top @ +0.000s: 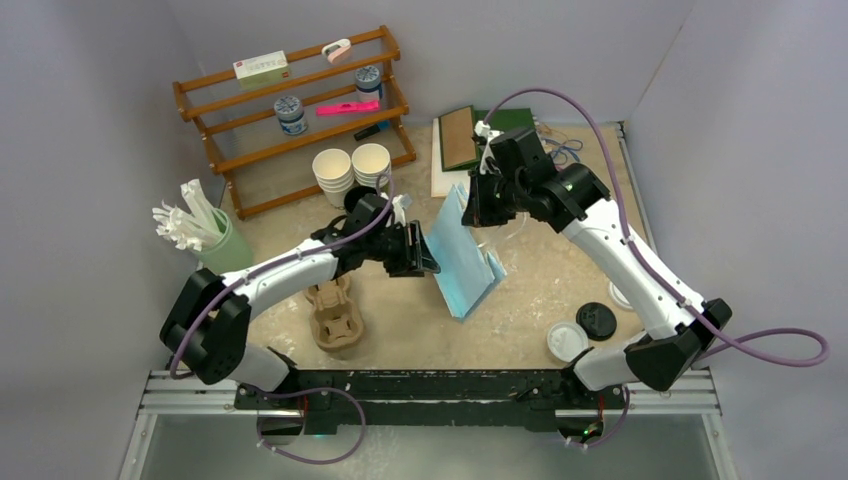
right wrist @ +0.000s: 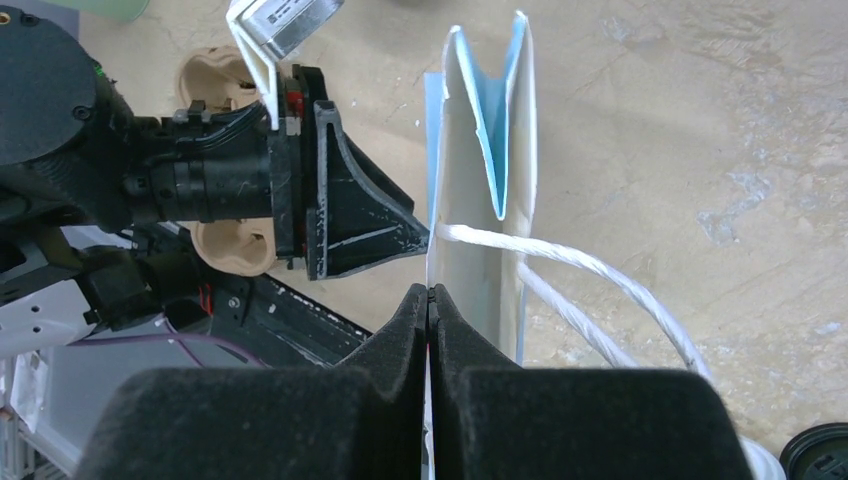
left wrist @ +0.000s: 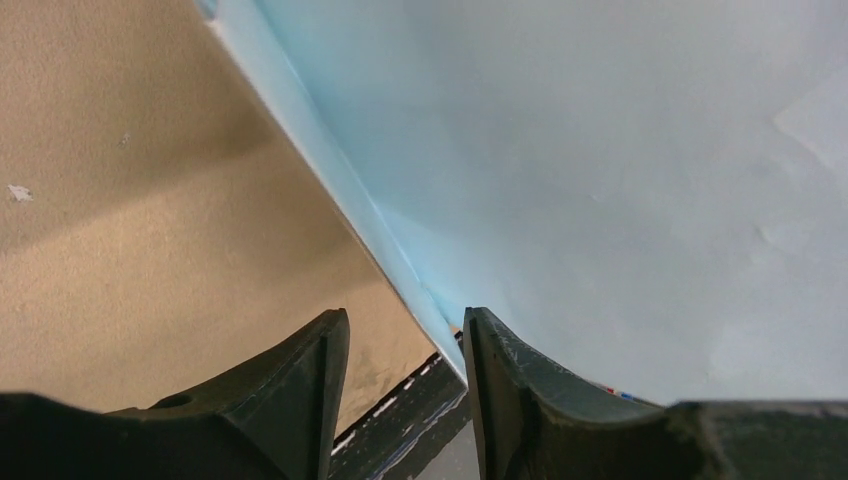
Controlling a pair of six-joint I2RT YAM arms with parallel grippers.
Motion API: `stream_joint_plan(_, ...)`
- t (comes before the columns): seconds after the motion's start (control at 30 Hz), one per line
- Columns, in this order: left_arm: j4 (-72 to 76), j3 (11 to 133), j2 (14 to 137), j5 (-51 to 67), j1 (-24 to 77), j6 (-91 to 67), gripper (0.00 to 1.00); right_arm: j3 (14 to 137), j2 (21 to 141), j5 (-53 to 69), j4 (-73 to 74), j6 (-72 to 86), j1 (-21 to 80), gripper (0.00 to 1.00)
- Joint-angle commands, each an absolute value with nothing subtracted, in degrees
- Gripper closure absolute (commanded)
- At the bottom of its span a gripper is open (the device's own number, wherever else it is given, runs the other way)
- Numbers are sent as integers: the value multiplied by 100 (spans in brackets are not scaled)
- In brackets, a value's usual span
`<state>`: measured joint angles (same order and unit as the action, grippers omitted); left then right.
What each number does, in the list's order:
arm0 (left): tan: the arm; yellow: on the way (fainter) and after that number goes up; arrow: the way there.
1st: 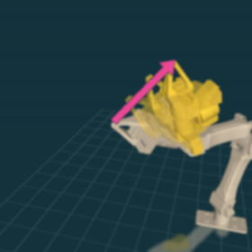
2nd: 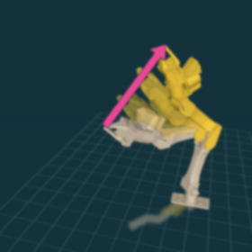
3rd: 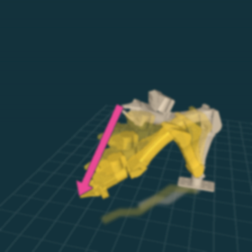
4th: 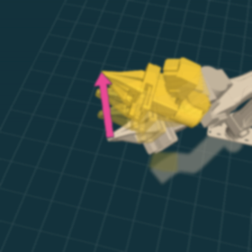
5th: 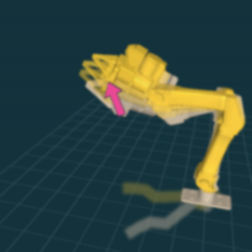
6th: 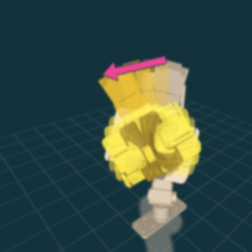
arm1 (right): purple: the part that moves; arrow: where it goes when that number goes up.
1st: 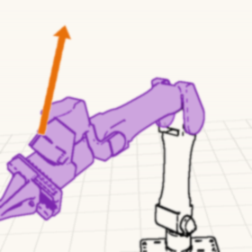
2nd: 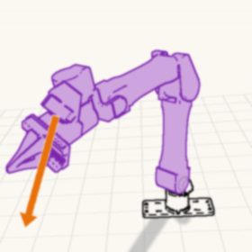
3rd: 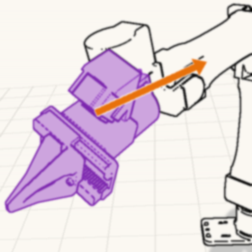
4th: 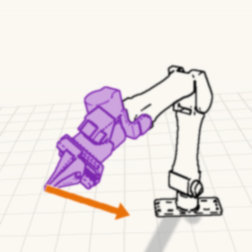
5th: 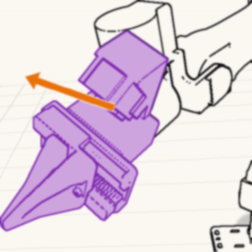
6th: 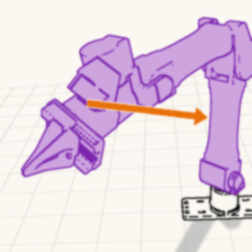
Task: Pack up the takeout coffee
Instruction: Open the takeout bag at the center of the board.
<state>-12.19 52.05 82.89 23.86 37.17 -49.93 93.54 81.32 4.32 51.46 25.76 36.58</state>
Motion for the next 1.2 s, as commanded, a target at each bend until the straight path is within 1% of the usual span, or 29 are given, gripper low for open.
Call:
stream_joint_plan(0.0,-690,5313,8416,2505,3721,-5208,53,9312,7954,554,5001,2549,3630,100)
stream_joint_plan(0.13,-758,5301,8551,2474,3728,-5269,58,9290,7945,544,4988,2545,3630,100)
stream_joint_plan(0.43,-641,5323,8860,2584,3727,-5299,64,9237,7910,504,4977,2540,3629,100)
stream_joint_plan(0.47,-657,5341,8888,2584,3727,-5269,66,9230,7910,483,4983,2535,3630,100)
stream_joint_plan(0.5,-704,5351,8922,2584,3731,-5231,69,9235,7917,464,4987,2522,3630,100)
stream_joint_plan(0.53,-743,5377,8964,2584,3735,-5195,75,9237,7919,428,4997,2507,3630,100)
stream_joint_plan(0.6,-926,5431,9076,2567,3718,-5144,91,9271,7962,184,5114,2506,3618,100)
stream_joint_plan(0.63,-1018,5439,9132,2575,3719,-5097,96,9296,7993,55,5208,2518,3604,100)
stream_joint_plan(0.67,-1082,5442,9174,2583,3718,-5042,98,9320,8017,-28,5283,2525,3566,100)
stream_joint_plan(0.73,-1112,5371,9174,2588,3718,-4951,98,9356,8033,-167,5393,2507,3405,100)
stream_joint_plan(0.9,-1037,5045,9019,2526,3705,-4675,97,9474,7961,86,5478,2283,2811,100)
stream_joint_plan(1.17,-633,4835,9258,2832,3670,-4395,96,9845,8070,350,5659,2154,2557,100)
